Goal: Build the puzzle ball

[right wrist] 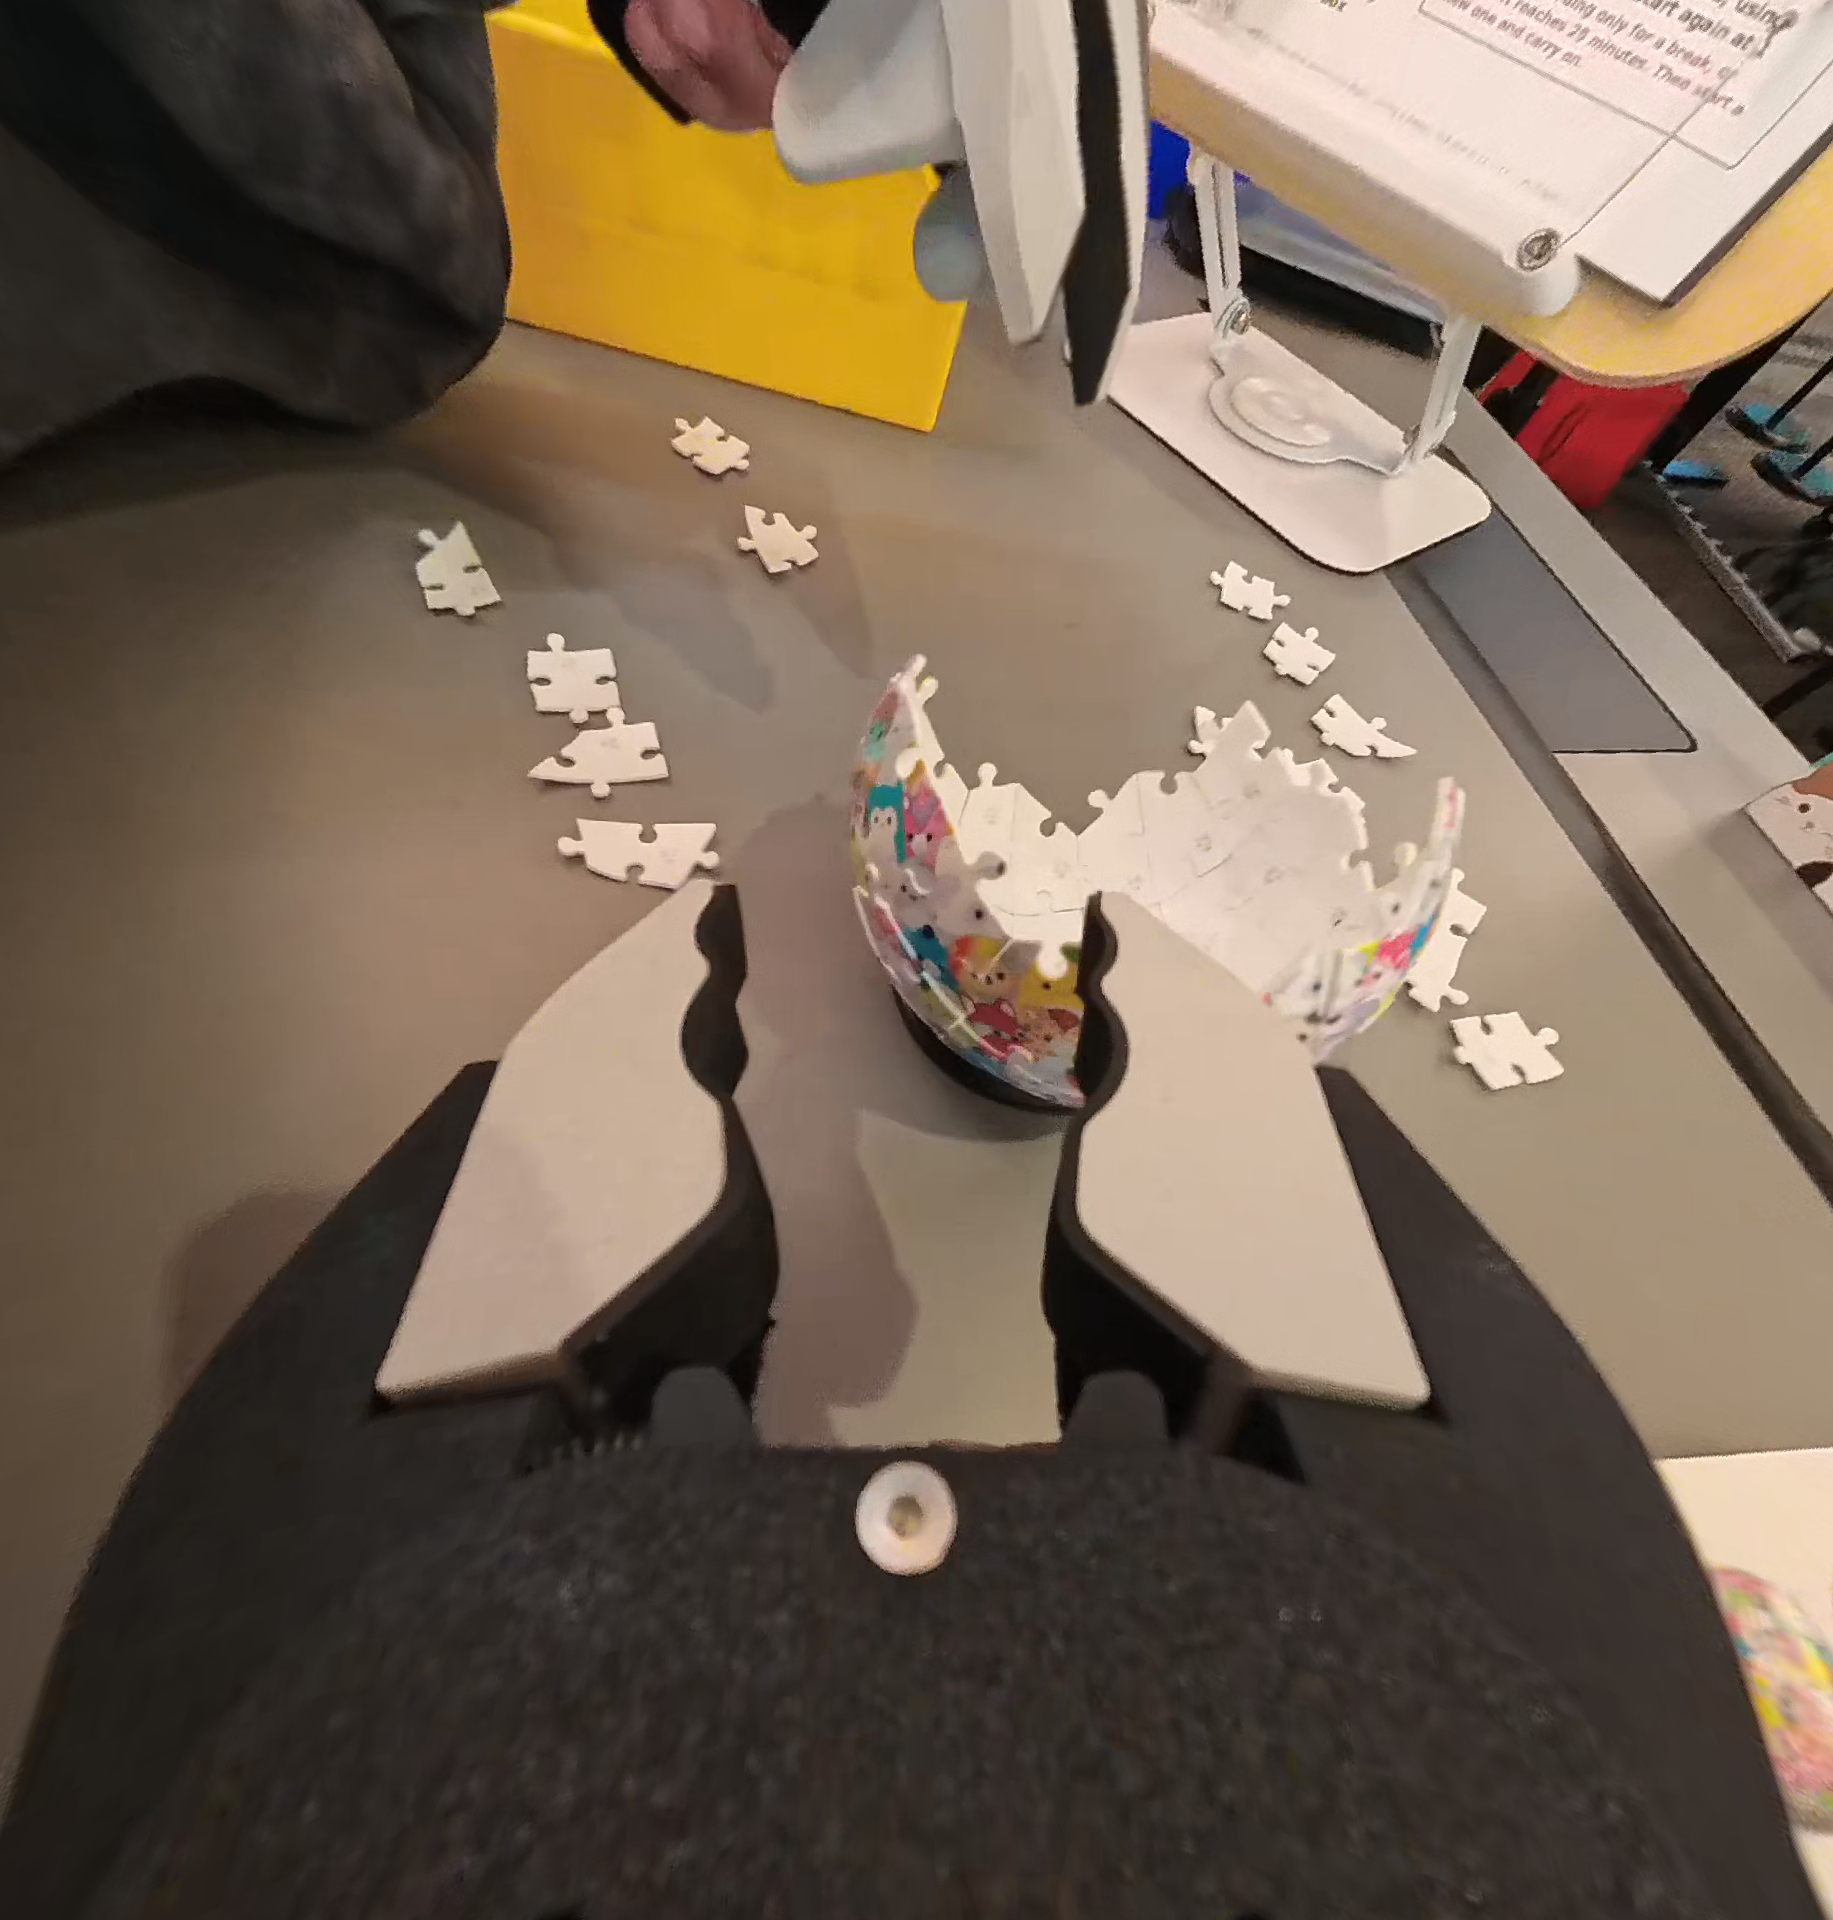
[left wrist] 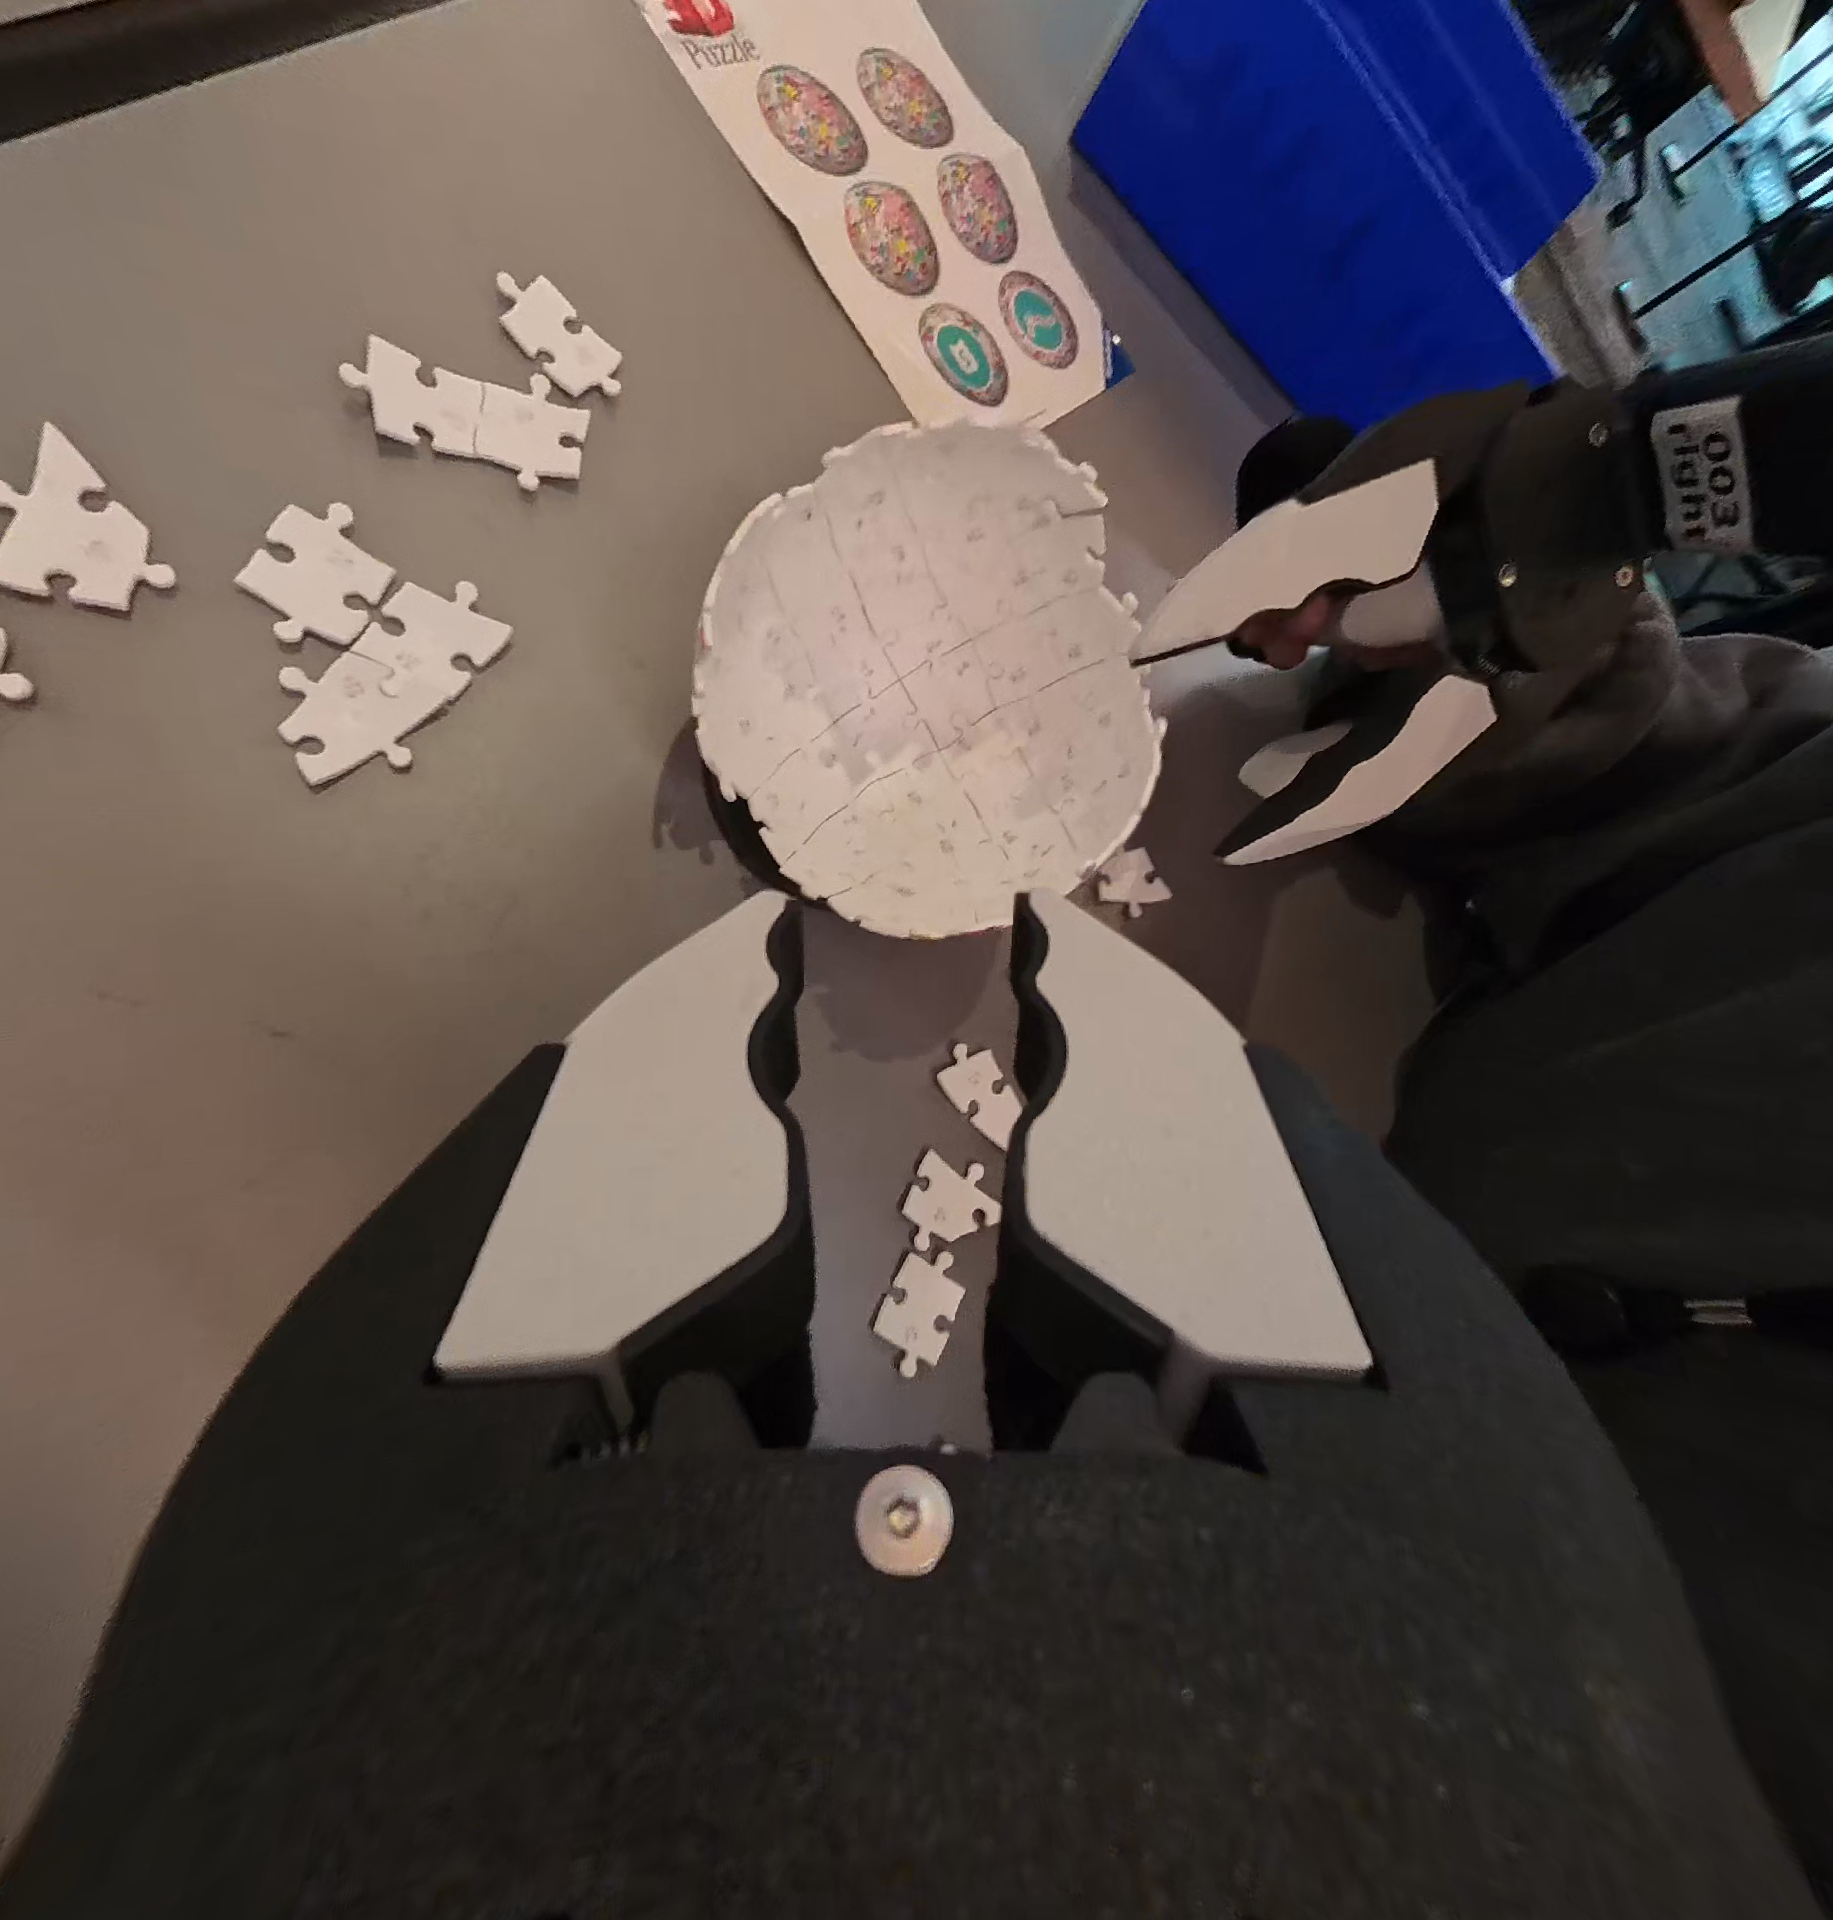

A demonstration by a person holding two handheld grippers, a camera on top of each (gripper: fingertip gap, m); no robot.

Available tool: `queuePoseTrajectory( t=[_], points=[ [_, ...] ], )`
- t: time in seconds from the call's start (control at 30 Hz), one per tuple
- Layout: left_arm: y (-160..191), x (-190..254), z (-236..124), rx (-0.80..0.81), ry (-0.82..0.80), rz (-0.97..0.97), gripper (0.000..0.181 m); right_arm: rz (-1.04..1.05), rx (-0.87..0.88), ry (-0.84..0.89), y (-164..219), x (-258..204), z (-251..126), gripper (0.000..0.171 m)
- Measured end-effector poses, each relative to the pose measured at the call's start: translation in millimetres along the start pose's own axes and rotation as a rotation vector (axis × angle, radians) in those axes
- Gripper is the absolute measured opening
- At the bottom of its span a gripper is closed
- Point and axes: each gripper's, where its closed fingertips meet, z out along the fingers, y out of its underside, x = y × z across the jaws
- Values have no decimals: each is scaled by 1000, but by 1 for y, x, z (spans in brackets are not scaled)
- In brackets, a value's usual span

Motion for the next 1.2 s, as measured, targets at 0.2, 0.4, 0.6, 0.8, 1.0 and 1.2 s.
queuePoseTrajectory(
  t=[0.2, 0.4, 0.6, 0.8, 1.0, 1.2],
  points=[
    [0, 3, -8, -29, -67, 31, 37, 16, 25, 12, 3, -17, 9, 75],
    [-3, 9, -12, -33, -79, -14, 37, 8, 15, 67, 0, -24, 21, 80],
    [21, 20, -8, -152, -91, -85, 37, -7, 5, 93, 0, -10, 0, 74],
    [32, 29, -7, -176, -98, -138, 39, -8, -41, 95, 17, -16, 3, 83],
    [49, 40, 8, -132, -101, -202, 39, -15, -38, 122, 15, -24, 15, 87],
    [71, 48, 43, -83, -69, -322, 44, -16, -48, 128, 12, -31, 25, 88]
  ],
)
